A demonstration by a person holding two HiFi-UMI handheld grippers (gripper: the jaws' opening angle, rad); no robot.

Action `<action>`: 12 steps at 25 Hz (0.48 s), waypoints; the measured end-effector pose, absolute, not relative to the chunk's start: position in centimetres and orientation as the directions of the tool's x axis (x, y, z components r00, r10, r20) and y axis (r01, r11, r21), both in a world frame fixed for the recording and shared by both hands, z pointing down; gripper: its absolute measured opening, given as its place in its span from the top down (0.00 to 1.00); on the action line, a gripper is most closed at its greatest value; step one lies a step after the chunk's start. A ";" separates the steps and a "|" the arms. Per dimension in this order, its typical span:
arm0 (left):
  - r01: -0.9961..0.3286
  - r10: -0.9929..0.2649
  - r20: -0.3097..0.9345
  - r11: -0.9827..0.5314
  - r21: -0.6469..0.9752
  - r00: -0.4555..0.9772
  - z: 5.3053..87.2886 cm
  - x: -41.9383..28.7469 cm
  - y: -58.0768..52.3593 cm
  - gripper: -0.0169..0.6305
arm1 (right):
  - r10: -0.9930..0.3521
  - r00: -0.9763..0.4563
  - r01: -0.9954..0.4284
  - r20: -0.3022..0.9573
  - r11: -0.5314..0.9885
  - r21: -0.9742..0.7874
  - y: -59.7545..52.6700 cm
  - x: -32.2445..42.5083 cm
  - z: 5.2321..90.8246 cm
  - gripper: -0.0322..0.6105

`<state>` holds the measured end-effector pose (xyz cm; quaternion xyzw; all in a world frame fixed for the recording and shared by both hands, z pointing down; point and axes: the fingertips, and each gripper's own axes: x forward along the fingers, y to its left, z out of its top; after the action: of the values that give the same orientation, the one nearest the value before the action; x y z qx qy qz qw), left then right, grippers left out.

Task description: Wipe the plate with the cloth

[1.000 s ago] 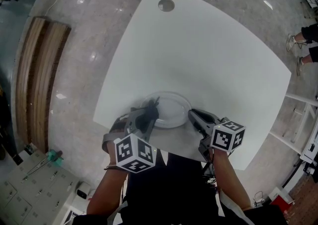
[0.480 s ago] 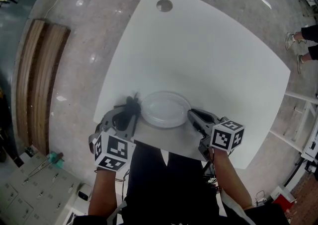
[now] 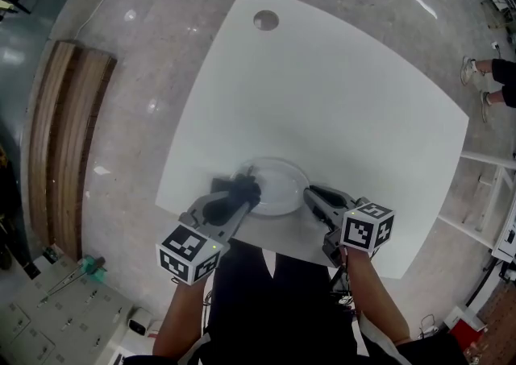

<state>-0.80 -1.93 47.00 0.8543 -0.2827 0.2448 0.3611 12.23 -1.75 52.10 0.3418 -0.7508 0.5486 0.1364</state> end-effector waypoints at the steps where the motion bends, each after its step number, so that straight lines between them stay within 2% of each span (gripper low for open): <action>1: -0.651 -0.297 0.617 -0.581 0.489 0.729 47.1 -0.4 -1.6 0.90 | -0.364 -0.729 -0.663 0.580 0.165 -0.730 -1.7 12.2 52.1 0.91; 8: -0.632 -0.287 0.595 -0.575 0.519 0.751 46.8 -0.4 -1.1 0.90 | -0.374 -0.710 -0.679 0.596 0.142 -0.720 -1.4 12.1 52.1 0.84; 12: -0.625 -0.302 0.567 -0.555 0.549 0.766 45.9 -1.2 -1.3 0.90 | -0.462 -0.670 -0.695 0.581 0.117 -0.709 -1.7 14.3 51.0 0.84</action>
<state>-1.15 -1.34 45.90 0.8566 -0.2705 0.2089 0.3864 14.32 -1.70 50.96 0.3914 -0.7393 0.5371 0.1085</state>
